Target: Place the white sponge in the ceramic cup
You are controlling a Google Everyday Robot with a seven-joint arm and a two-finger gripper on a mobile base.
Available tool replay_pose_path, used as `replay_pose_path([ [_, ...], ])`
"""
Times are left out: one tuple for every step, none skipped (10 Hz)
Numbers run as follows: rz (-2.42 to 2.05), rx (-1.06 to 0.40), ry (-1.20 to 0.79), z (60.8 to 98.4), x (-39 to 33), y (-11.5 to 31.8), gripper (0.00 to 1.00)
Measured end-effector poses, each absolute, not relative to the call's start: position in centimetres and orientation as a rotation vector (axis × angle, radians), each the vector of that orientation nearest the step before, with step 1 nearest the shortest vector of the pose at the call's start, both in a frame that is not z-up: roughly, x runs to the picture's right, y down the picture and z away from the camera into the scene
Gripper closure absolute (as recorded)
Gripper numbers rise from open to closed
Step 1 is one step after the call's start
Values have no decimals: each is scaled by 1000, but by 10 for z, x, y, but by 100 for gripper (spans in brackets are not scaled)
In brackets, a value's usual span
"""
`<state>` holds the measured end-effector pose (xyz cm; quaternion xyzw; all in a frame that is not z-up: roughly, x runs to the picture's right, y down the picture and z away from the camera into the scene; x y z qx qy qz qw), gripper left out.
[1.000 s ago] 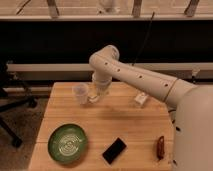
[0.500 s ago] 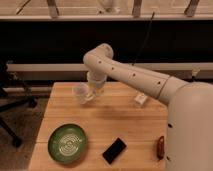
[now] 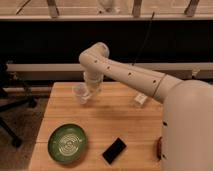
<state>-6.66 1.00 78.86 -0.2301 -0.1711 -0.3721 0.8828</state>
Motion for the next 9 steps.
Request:
replay_pose_path([
  [-783,-474,-360,789,-64,8,100],
  [-796,-466,-370,790,-61,5,100],
  [-813,-454,-386,791,-67,0,100],
  [-821,-448,-394,791,-72,-2,100],
  [-829,-442,-403,793,-77,-5,100],
  [-834,-435,-406,795,-79,-10,100],
  [-835,-435,-410,799,-80,-13,100],
  [-838,-435,-416,803,-84,-16,95],
  [-840,-436,-421,806,-87,-18,86],
])
